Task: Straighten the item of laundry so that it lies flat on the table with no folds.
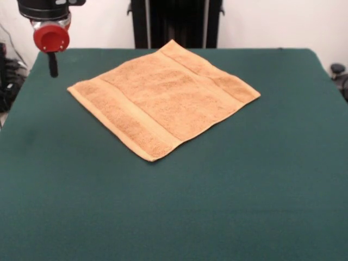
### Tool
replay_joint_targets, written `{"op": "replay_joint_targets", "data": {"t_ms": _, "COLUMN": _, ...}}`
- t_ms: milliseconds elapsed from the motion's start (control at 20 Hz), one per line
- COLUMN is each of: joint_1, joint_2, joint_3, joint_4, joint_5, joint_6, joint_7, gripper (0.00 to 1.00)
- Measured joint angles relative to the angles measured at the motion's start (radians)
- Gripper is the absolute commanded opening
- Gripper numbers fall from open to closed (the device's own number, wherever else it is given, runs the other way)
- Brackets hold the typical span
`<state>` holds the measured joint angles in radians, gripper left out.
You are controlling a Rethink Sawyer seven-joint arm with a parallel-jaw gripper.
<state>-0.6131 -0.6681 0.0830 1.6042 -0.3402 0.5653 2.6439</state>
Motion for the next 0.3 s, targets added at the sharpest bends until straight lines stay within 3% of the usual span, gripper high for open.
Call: {"op": "replay_joint_targets", "data": {"t_ms": 300, "joint_1": 0.014, "joint_2": -0.003, "joint_3": 0.0, "joint_4": -0.02, "joint_5": -0.037, "joint_6": -0.015, "joint_7": 0.0, "gripper": 0.0}}
